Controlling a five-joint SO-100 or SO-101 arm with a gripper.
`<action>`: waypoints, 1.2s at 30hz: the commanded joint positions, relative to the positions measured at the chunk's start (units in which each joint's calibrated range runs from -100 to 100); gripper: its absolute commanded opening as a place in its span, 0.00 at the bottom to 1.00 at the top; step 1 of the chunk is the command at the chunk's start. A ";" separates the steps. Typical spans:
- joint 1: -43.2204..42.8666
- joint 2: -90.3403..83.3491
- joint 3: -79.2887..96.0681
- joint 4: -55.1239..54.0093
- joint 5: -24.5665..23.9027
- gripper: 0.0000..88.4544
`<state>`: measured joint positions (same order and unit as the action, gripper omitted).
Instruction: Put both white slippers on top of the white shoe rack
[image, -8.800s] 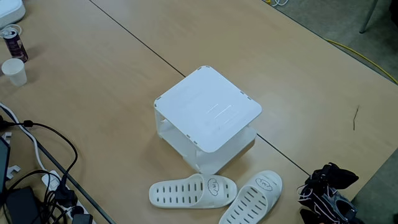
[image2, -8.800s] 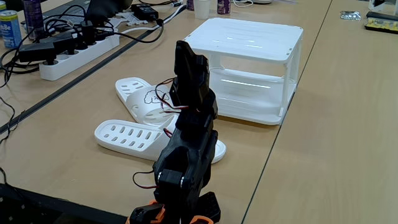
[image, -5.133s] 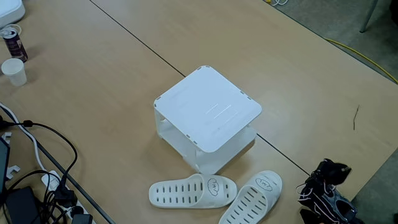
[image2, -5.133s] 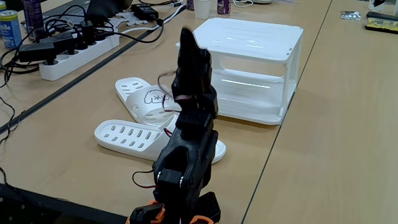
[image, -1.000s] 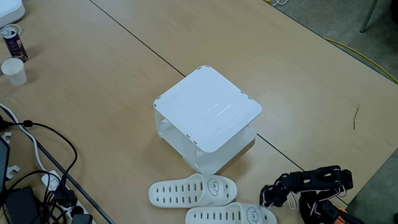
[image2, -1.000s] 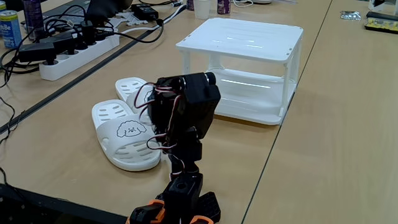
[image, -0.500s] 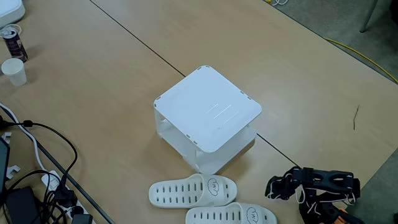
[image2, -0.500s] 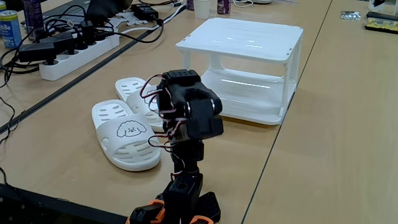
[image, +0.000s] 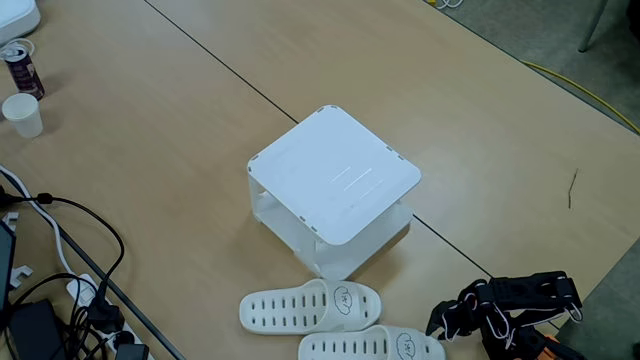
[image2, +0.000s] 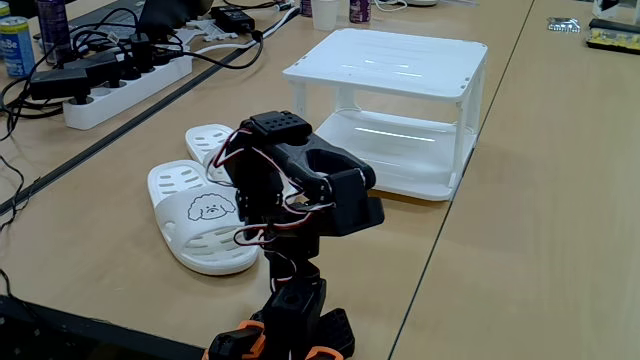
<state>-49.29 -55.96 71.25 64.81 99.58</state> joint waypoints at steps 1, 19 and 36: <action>-3.10 -1.13 -5.35 -0.53 0.42 0.16; -4.41 -0.71 0.24 -15.45 0.42 0.22; -4.17 -0.29 13.69 -39.18 0.42 0.22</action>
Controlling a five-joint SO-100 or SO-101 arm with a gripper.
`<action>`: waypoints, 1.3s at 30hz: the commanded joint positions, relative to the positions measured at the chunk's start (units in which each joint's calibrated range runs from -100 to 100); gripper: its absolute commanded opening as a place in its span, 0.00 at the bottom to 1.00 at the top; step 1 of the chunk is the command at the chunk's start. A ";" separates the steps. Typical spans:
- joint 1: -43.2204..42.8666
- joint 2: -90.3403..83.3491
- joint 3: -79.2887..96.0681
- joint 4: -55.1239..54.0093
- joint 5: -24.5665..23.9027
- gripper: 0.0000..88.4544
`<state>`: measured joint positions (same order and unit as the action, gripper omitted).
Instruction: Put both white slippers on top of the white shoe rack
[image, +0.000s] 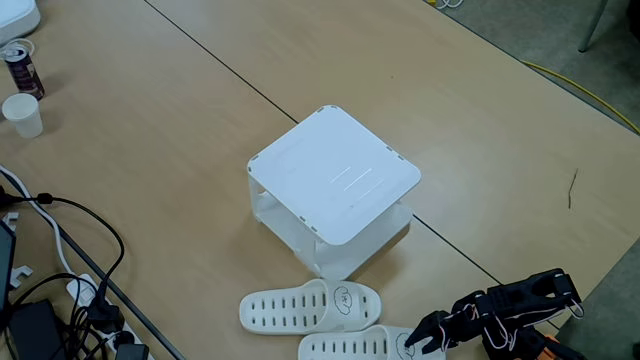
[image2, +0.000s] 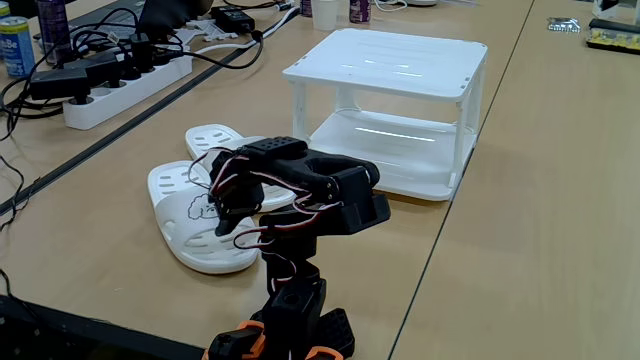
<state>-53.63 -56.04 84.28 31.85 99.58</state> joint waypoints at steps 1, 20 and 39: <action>0.18 -0.21 1.83 -8.46 0.42 0.22; 6.43 -0.71 10.49 -29.52 0.42 0.01; 6.26 -0.21 -30.01 -28.57 0.42 0.01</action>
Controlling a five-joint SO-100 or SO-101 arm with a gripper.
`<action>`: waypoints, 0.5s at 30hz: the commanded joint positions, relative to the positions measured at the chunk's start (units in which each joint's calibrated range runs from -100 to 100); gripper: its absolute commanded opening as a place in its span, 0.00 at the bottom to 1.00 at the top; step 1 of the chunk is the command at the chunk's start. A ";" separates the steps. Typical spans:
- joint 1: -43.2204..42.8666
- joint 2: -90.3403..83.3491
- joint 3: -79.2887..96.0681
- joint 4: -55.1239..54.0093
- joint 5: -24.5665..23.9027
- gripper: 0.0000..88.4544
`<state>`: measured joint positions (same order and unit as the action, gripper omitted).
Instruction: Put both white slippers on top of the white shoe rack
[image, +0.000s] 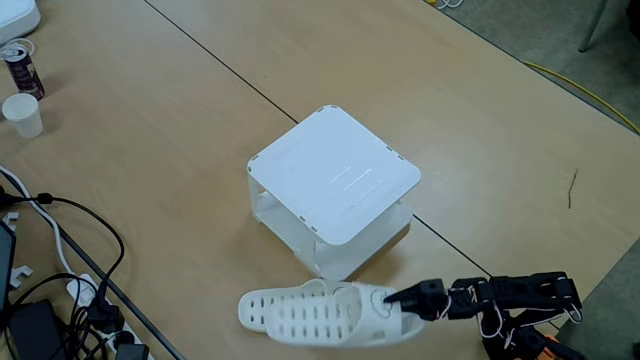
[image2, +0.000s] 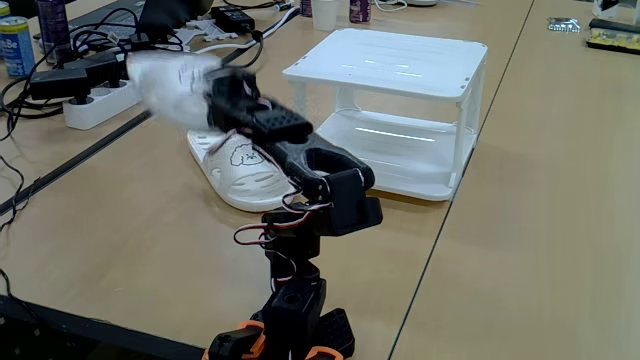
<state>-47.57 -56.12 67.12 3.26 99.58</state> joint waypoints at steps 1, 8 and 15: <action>0.28 -0.04 -14.66 0.02 0.42 0.01; 3.98 9.55 -27.83 0.19 0.42 0.01; 13.36 27.05 -44.52 0.19 0.42 0.01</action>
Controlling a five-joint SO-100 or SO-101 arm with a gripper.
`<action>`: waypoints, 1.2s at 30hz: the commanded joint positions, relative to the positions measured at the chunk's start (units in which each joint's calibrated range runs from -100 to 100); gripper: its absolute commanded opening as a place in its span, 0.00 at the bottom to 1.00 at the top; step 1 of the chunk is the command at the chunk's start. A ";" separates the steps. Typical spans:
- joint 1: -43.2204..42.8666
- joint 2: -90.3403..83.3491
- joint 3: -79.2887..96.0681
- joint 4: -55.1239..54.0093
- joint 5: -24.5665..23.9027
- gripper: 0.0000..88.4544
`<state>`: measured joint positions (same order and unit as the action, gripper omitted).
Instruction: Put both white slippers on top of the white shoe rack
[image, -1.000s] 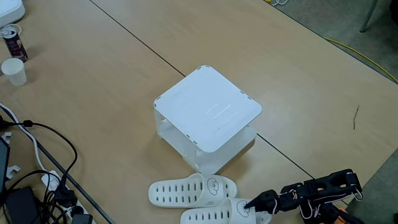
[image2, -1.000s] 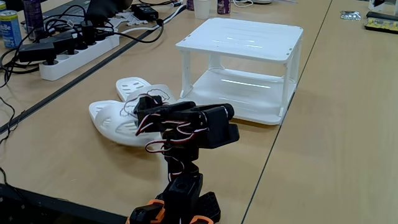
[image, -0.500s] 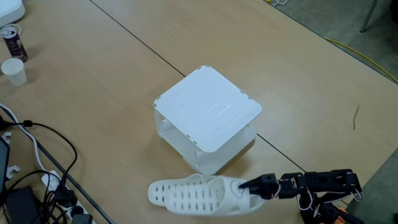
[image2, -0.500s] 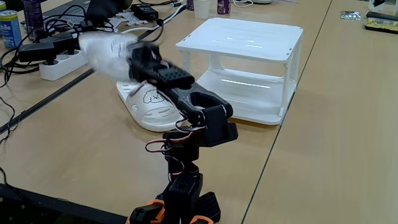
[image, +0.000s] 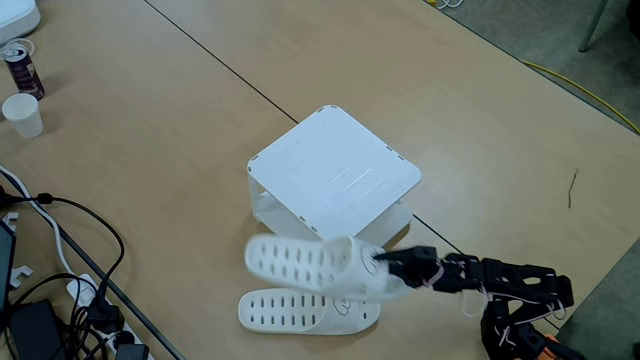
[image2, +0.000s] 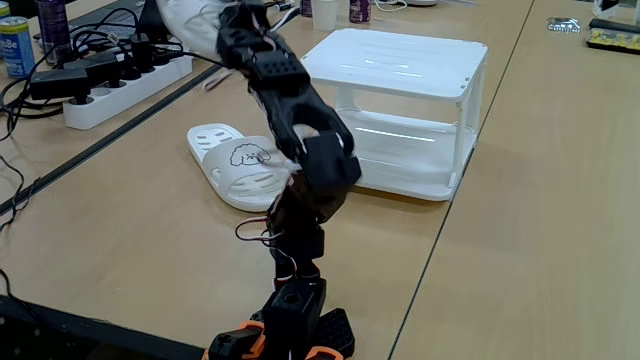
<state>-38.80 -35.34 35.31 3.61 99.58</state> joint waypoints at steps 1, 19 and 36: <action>5.99 8.63 -14.43 -0.15 0.42 0.01; 18.57 32.77 -35.90 0.45 0.42 0.01; 24.66 40.01 -44.92 5.37 0.42 0.01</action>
<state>-15.21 5.73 -2.96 8.93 99.58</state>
